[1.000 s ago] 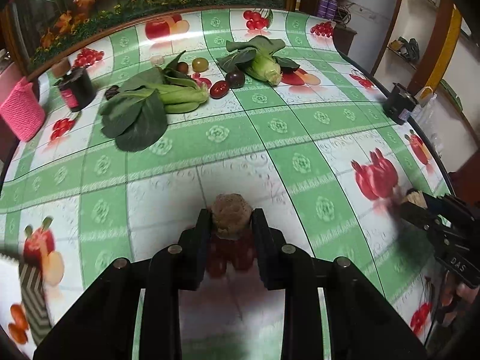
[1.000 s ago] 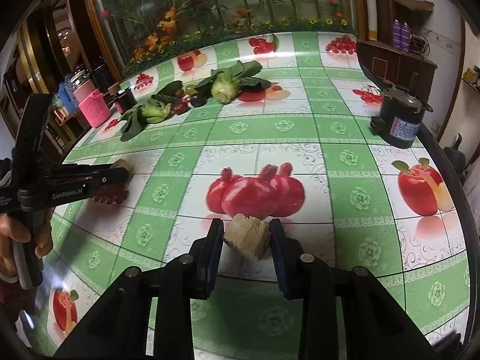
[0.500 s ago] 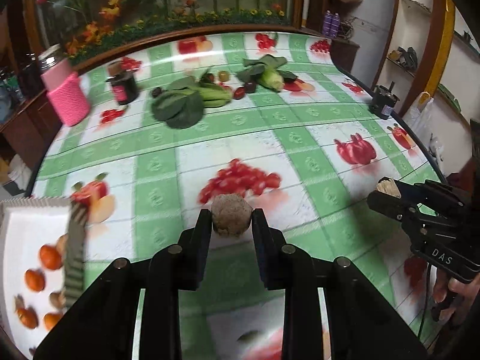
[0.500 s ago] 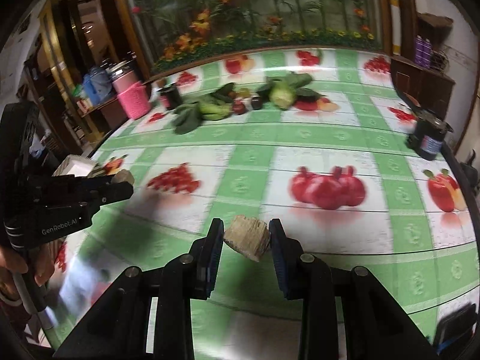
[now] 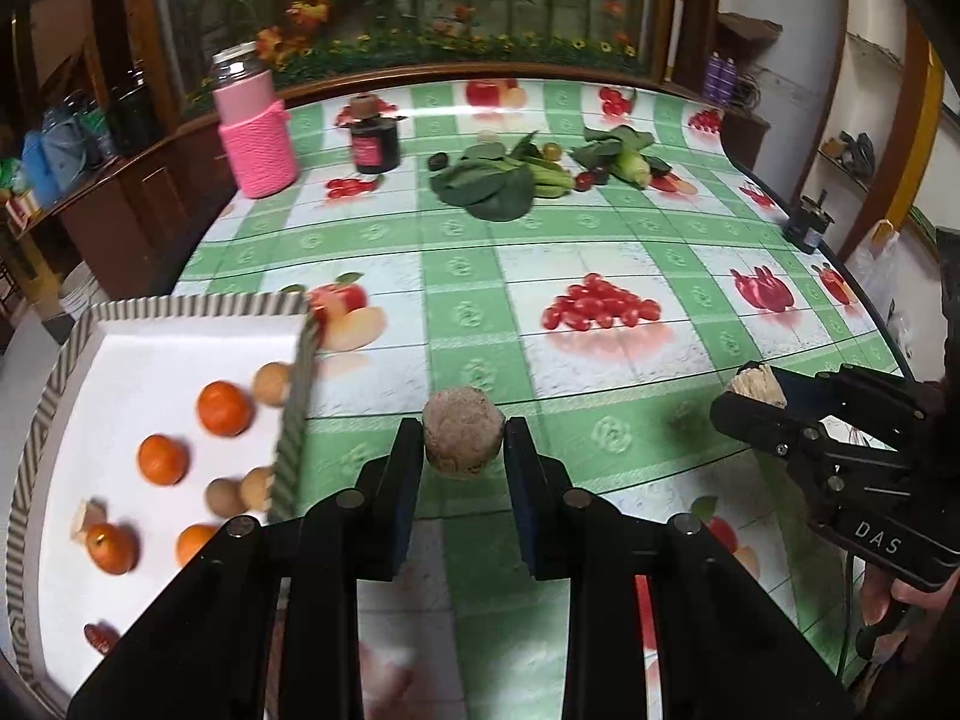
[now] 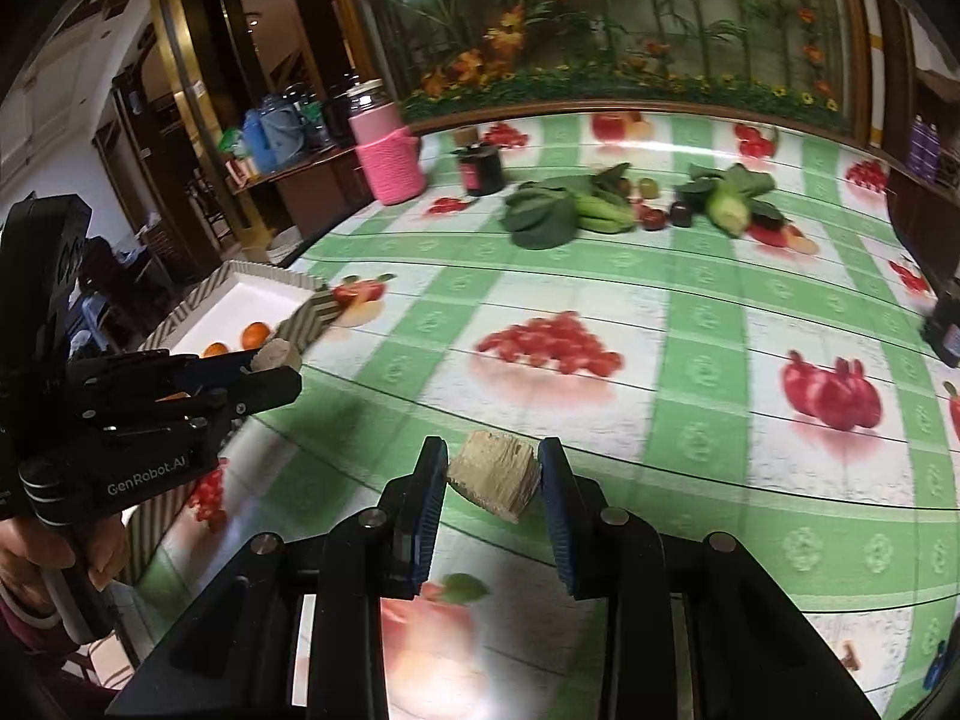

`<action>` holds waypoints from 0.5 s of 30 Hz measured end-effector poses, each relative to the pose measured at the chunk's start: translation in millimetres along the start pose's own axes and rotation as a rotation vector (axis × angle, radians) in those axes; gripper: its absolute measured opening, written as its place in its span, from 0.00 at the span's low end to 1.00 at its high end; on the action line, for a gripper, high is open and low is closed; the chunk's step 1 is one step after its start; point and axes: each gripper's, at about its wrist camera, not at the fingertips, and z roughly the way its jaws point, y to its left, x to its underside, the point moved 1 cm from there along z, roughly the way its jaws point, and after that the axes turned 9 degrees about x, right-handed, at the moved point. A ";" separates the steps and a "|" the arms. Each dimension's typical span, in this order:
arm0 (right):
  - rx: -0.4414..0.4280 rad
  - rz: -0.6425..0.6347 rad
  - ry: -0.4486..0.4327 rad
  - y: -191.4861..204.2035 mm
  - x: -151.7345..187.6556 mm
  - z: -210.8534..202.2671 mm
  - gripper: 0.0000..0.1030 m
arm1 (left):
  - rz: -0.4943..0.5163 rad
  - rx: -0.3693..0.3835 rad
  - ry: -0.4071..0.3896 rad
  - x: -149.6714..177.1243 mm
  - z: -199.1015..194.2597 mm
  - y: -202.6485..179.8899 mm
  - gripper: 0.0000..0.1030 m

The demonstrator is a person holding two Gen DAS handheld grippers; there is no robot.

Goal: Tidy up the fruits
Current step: 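Carry the brown fruit and cube over the tray and open both grippers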

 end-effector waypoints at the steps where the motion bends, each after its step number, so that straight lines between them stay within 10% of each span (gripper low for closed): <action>1: -0.006 -0.006 0.002 6.2 -0.5 0.6 0.31 | -0.005 -0.003 -0.003 1.5 -2.4 2.8 0.24; 15: -0.084 -0.121 0.005 78.4 -10.9 7.8 0.31 | -0.088 -0.059 -0.039 23.0 -38.6 54.2 0.24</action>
